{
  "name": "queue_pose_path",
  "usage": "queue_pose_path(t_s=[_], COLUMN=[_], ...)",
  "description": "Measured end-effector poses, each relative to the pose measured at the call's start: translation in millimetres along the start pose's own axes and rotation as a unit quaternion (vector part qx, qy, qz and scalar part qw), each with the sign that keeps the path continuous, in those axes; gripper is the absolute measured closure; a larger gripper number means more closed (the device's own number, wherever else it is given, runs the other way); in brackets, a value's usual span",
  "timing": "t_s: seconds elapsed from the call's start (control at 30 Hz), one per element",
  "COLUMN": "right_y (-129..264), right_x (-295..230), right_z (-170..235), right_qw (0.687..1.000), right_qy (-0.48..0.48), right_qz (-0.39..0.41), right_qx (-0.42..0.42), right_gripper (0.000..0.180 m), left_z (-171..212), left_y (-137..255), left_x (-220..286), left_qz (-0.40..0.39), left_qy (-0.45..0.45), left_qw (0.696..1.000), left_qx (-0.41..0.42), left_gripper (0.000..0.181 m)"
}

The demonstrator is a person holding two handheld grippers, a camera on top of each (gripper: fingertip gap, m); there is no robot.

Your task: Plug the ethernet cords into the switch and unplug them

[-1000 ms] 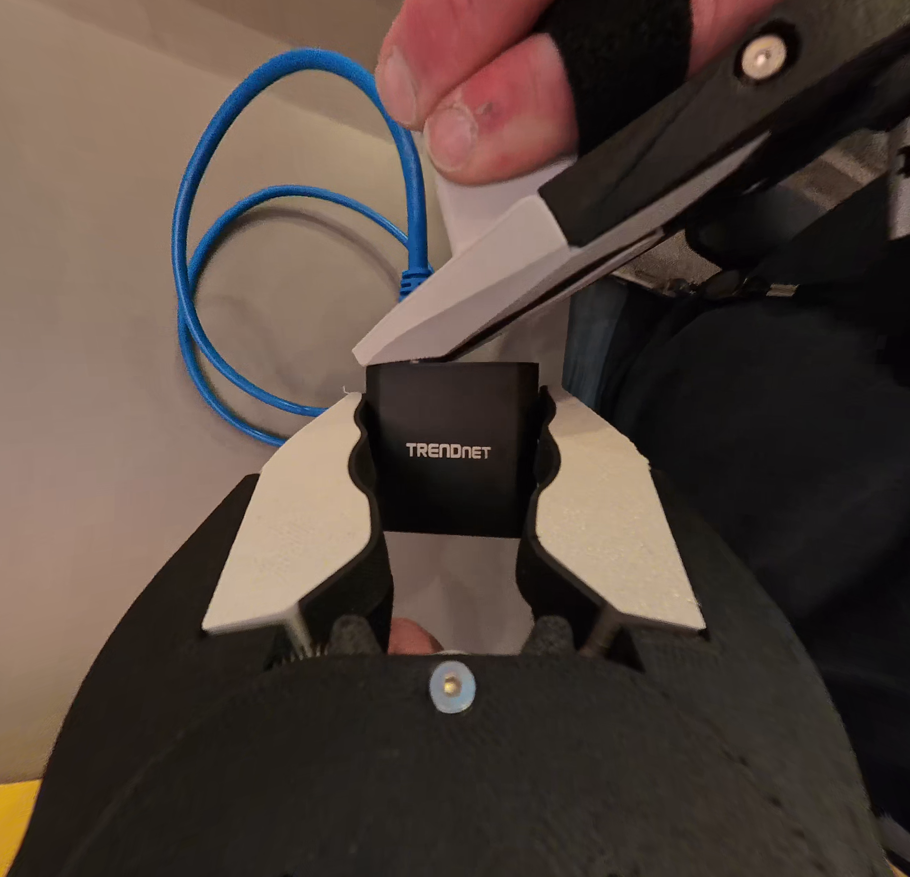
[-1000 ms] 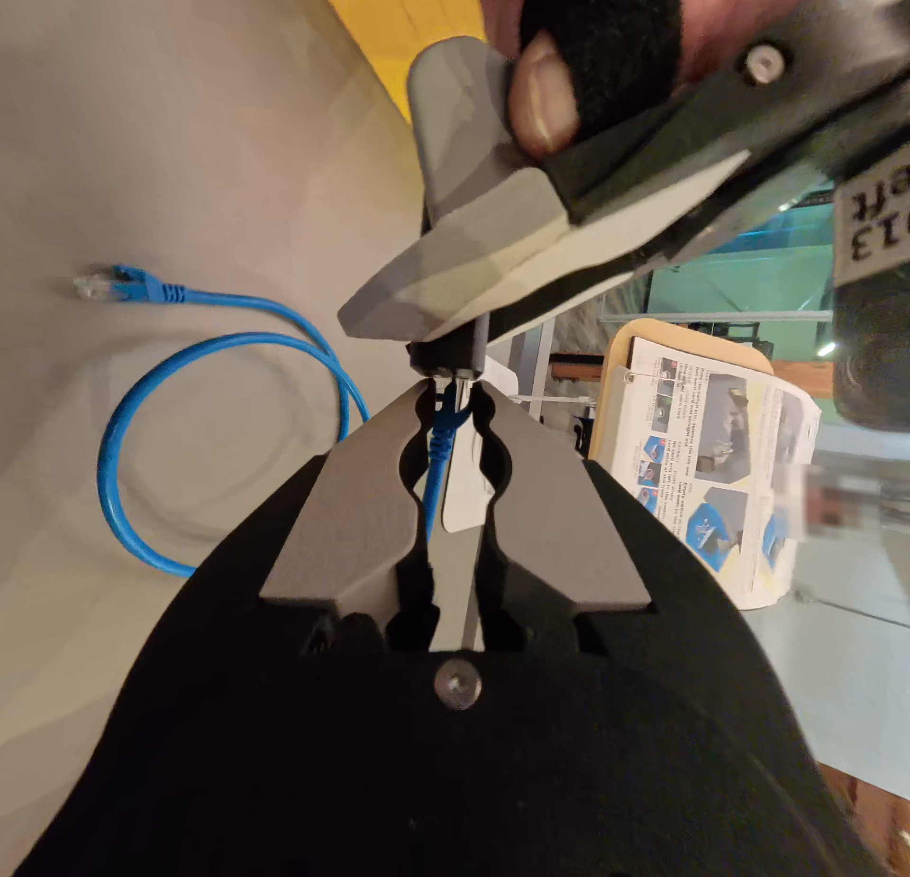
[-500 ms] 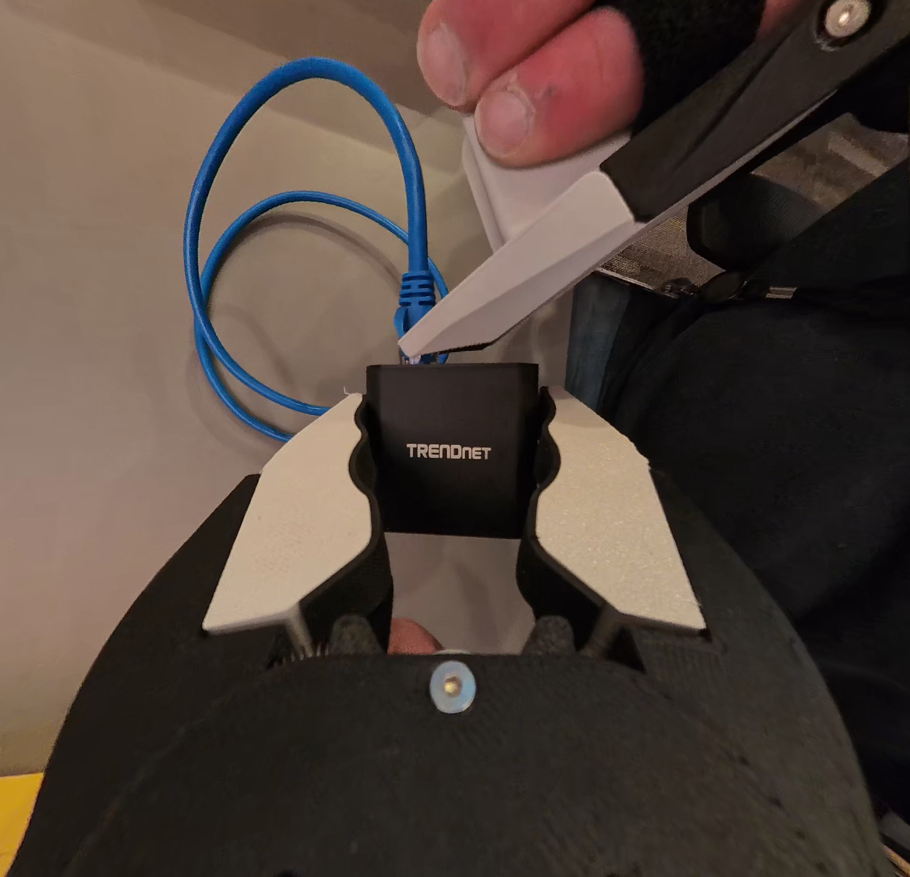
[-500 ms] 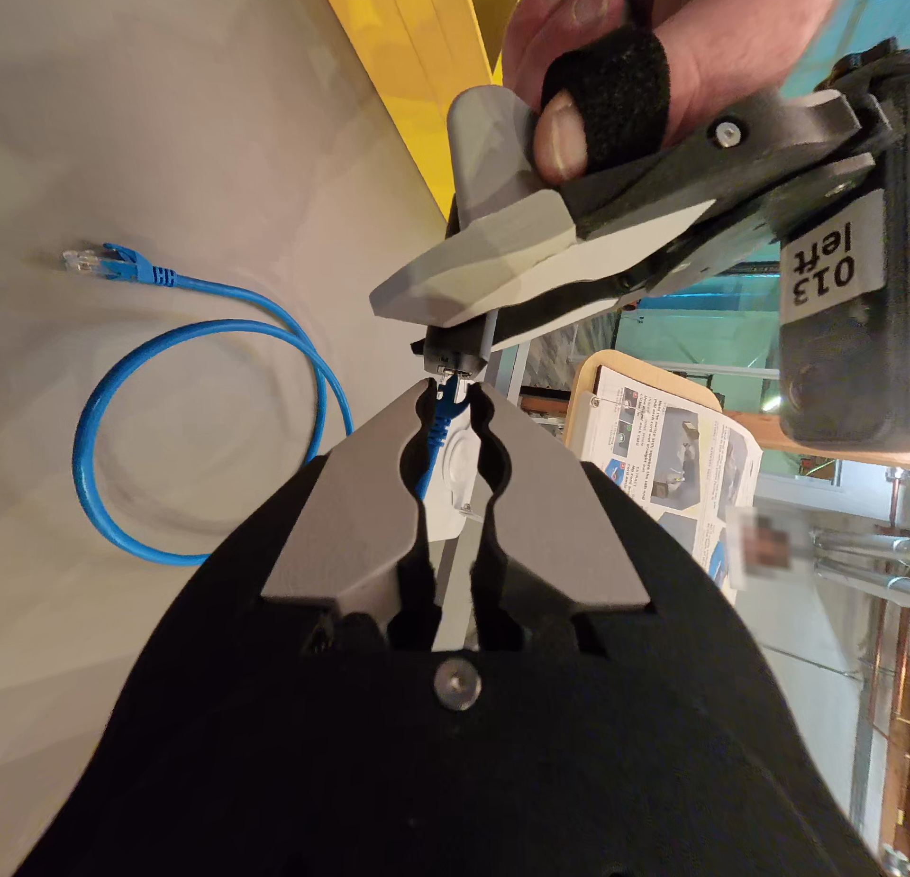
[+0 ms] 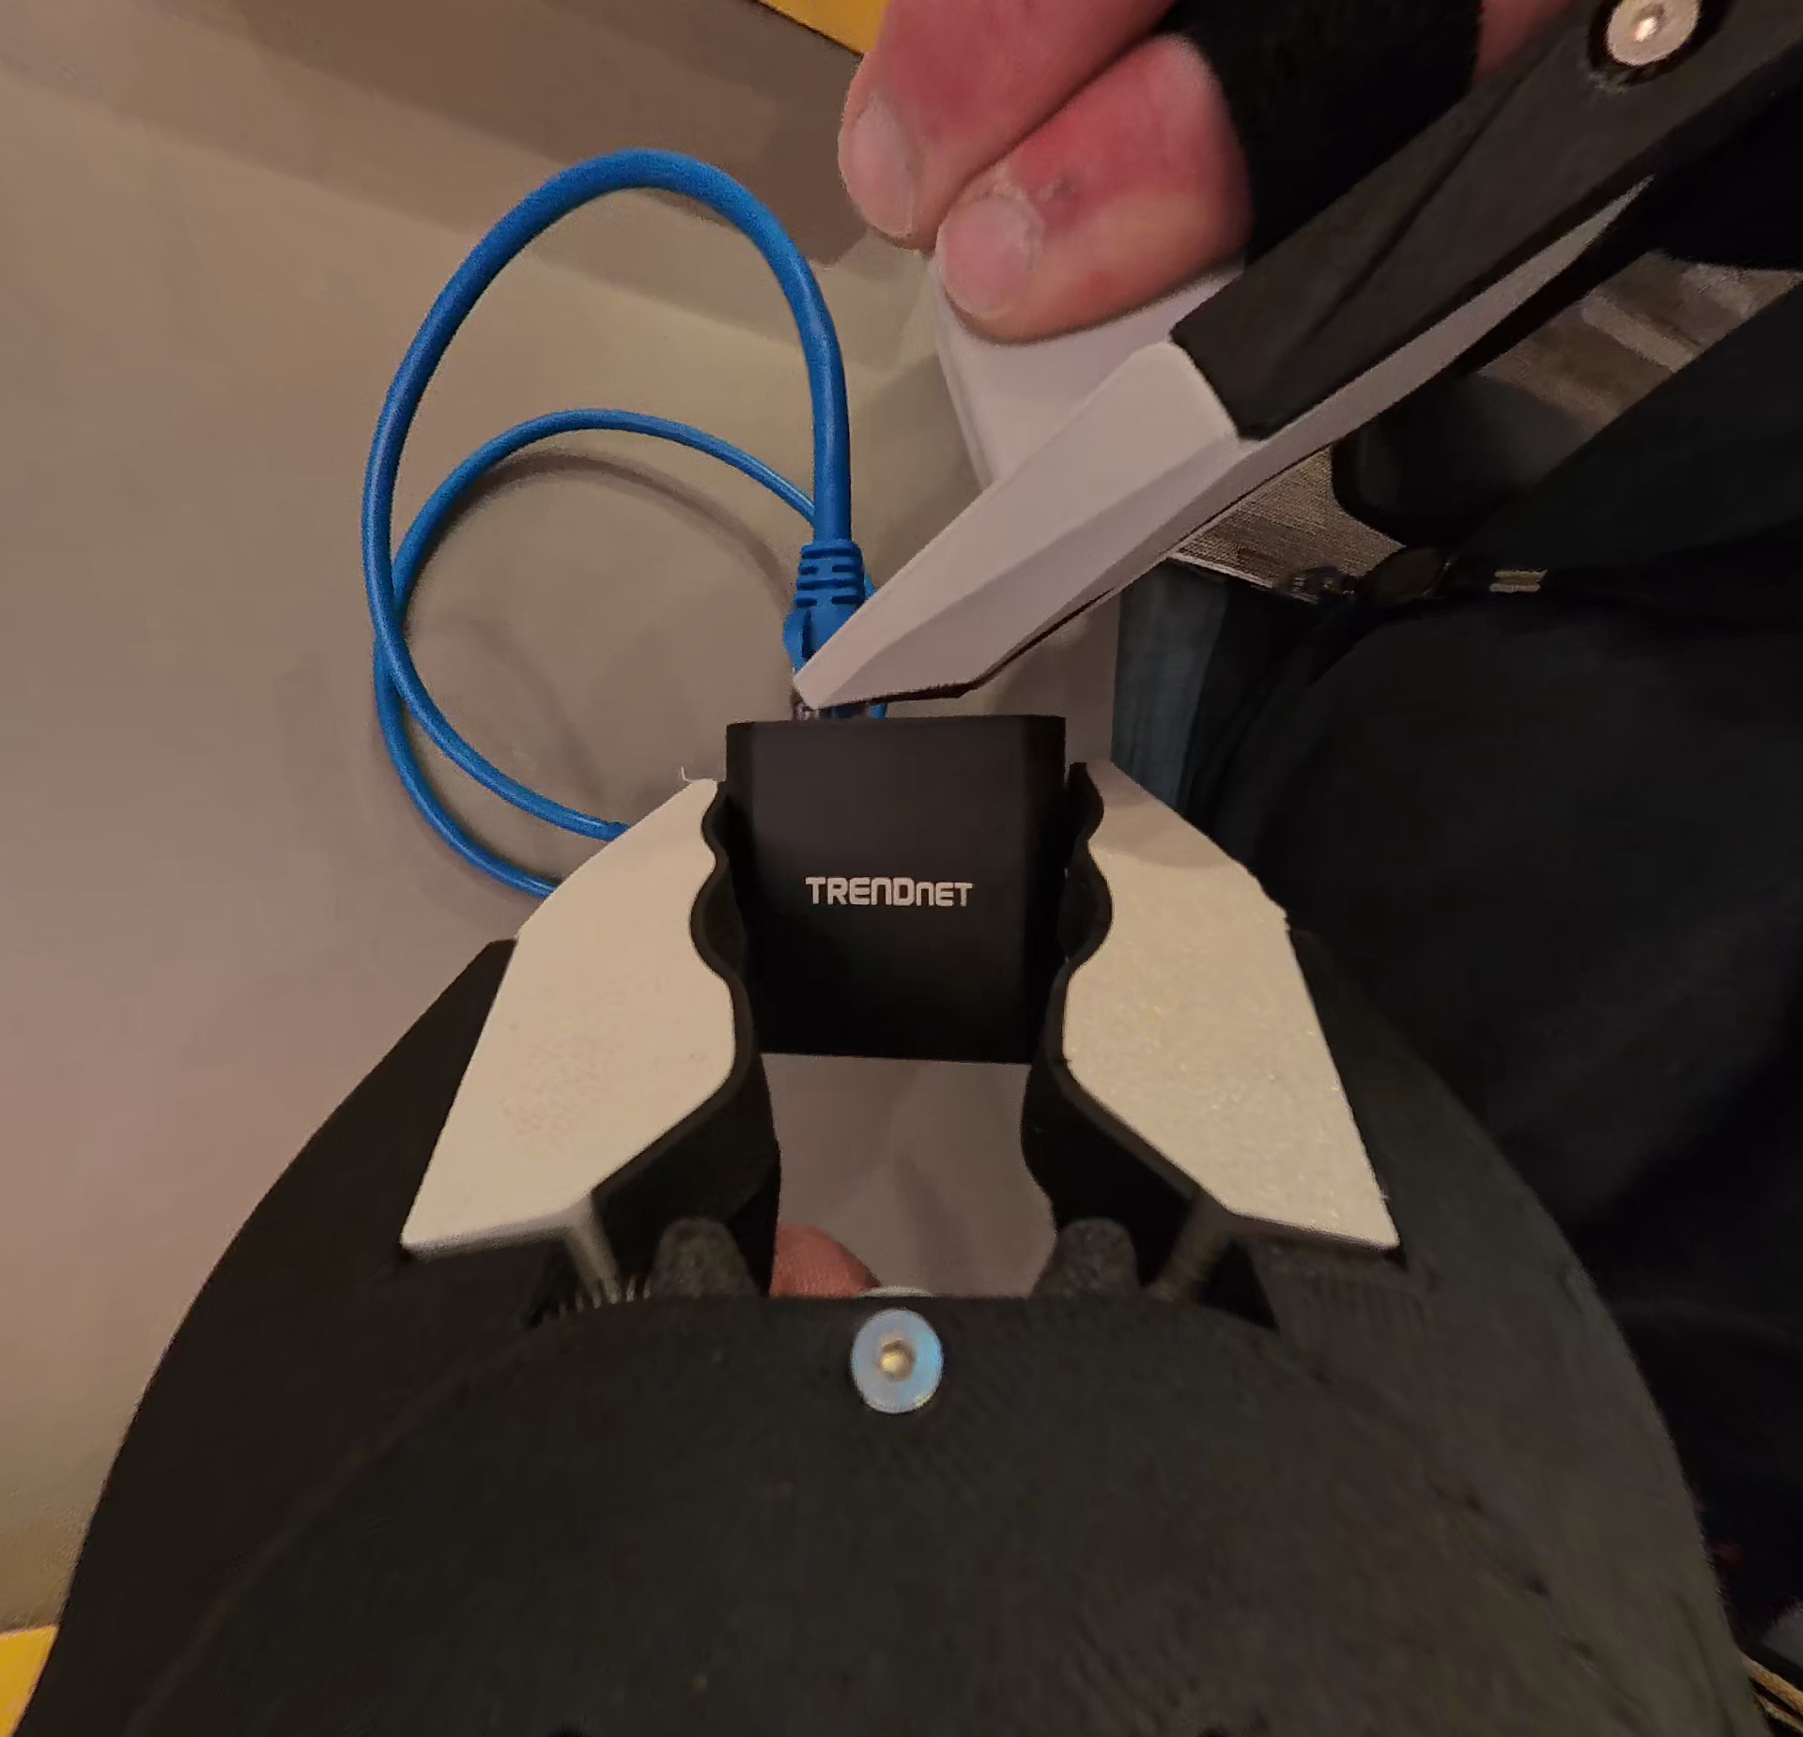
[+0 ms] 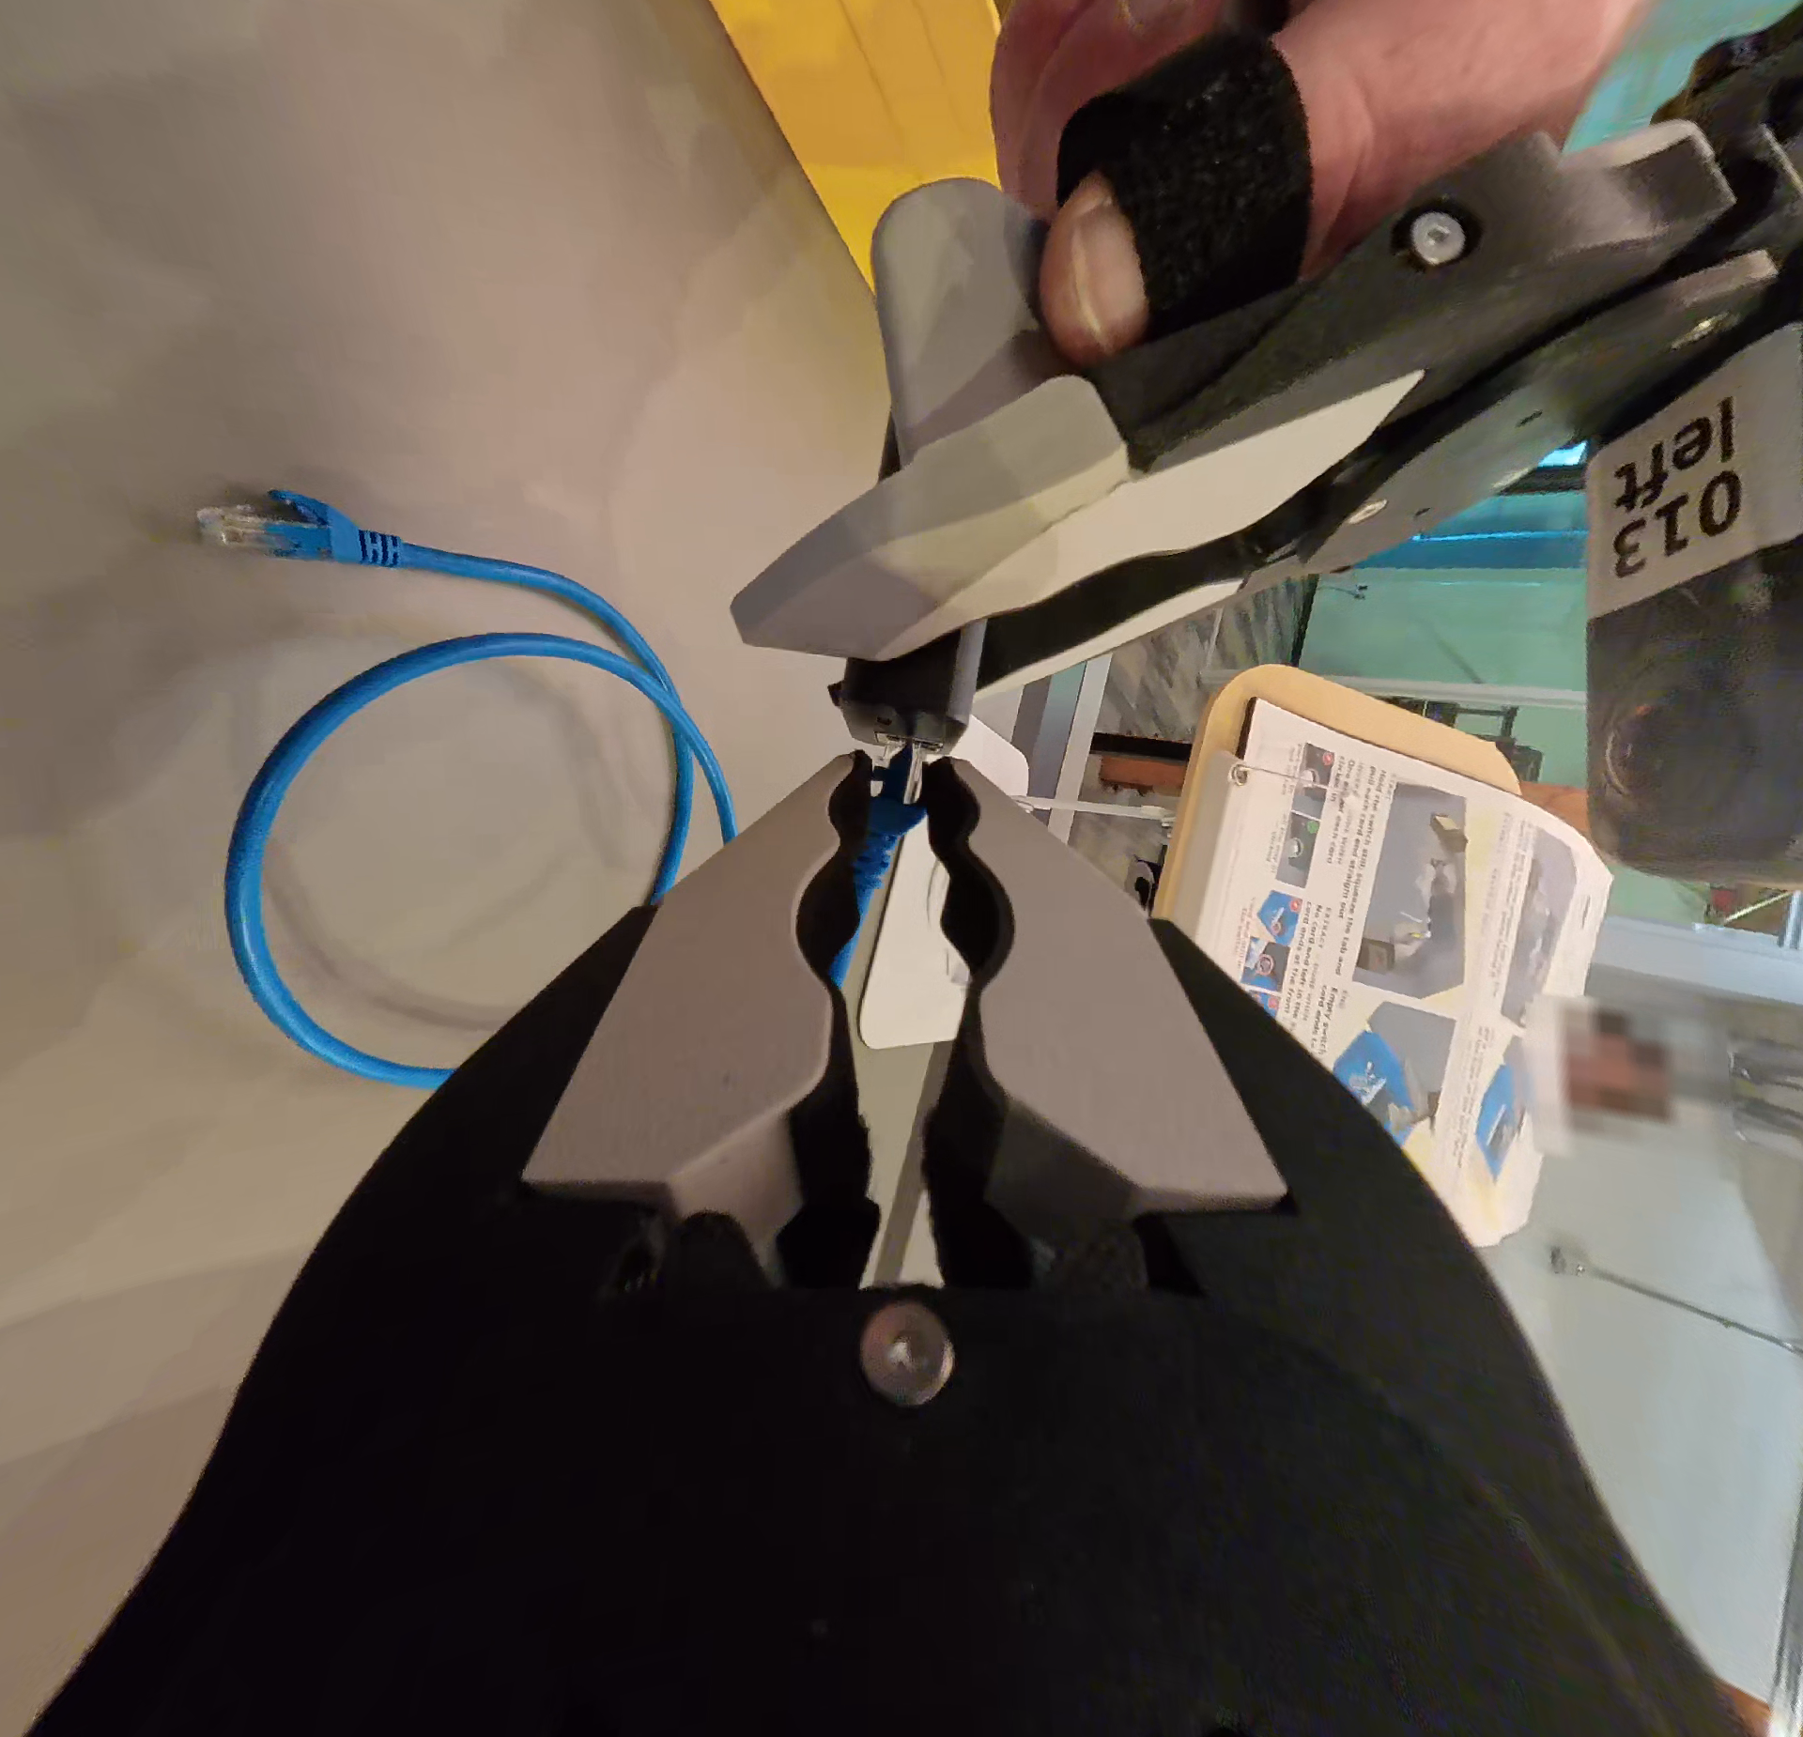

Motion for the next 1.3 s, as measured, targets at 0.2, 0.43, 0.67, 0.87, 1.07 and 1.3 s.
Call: queue_pose_path(t_s=[0.2,0.43,0.67,0.87,1.07,1.3], right_y=[10.5,37.4,87.6,148.1,214.8,281.9], right_x=[-3.4,37.6,107.0,157.5,216.9,237.5], right_z=[22.1,37.9,84.2,121.9,159.0,198.3], right_qw=[1.0,0.993,0.973,0.946,0.908,0.866], right_qy=[-0.002,-0.101,-0.146,-0.177,-0.191,-0.19], right_qz=[-0.013,0.059,0.164,0.247,0.335,0.384], right_qx=[-0.017,-0.011,-0.065,-0.112,-0.164,-0.257], right_gripper=[0.171,0.17,0.169,0.169,0.168,0.17], left_z=[8.5,11.2,11.1,24.7,36.0,51.0], left_y=[25.4,28.4,22.0,13.8,4.5,-6.6], left_x=[-8.2,-2.5,2.7,-0.3,-3.5,-1.1], left_qz=[-0.013,-0.058,-0.091,-0.113,-0.111,-0.104], left_qy=[0.023,-0.017,-0.053,-0.054,-0.042,-0.029], left_qw=[0.999,0.998,0.994,0.992,0.992,0.993], left_qx=[0.045,0.008,0.025,0.026,0.04,0.039], left_gripper=[0.118,0.118,0.117,0.117,0.117,0.117])
Point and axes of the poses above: each gripper's, where its closed fingertips meet, y back along the fingers, z out of its underside, x = y × z across the jaws, the point moved 6 cm from there along y, back along the fingers, and after that the axes turned 14 degrees about z, right-handed, at the moved point
